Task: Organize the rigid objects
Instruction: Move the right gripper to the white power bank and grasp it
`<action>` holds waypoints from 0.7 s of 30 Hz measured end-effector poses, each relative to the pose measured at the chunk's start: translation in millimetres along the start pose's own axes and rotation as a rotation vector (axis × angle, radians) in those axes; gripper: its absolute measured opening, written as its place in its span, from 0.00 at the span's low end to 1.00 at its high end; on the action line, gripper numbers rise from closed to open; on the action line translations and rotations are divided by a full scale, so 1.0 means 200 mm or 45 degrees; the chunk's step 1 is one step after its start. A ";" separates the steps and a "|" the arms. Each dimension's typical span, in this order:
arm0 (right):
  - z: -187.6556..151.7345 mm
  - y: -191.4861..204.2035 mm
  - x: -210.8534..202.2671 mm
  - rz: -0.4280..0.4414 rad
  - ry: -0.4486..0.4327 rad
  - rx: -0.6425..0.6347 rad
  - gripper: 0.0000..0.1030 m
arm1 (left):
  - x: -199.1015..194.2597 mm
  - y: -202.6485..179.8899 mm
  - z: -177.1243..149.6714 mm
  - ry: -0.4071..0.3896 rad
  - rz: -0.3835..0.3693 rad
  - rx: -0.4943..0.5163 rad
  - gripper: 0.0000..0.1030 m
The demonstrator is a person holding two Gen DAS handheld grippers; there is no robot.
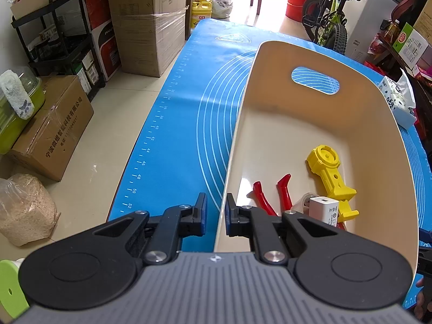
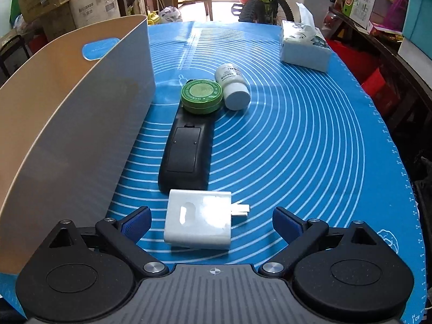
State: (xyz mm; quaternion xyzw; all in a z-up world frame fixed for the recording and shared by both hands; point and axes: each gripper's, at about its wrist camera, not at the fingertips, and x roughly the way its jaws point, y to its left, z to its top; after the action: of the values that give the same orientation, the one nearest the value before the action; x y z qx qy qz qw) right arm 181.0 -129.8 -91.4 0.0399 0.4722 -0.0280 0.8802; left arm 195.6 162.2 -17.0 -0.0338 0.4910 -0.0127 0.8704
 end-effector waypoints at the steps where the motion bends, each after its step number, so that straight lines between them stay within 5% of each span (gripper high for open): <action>1: 0.00 0.00 0.00 0.001 -0.003 -0.001 0.93 | 0.00 0.00 0.00 0.000 0.000 0.000 0.15; 9: 0.01 0.01 0.04 0.026 0.023 0.011 0.85 | 0.00 0.00 0.00 0.000 0.003 0.001 0.16; 14: 0.01 0.00 0.05 0.032 0.023 0.031 0.67 | 0.00 0.00 0.00 0.000 0.003 0.000 0.16; 21: 0.00 -0.01 0.03 0.037 -0.009 0.039 0.66 | 0.00 0.00 0.00 0.000 0.003 0.001 0.16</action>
State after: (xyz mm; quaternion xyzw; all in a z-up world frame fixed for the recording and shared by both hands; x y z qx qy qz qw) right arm 185.2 -132.0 -96.4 0.0599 0.4679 -0.0227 0.8815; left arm 195.5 162.1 -17.0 -0.0330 0.4910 -0.0117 0.8704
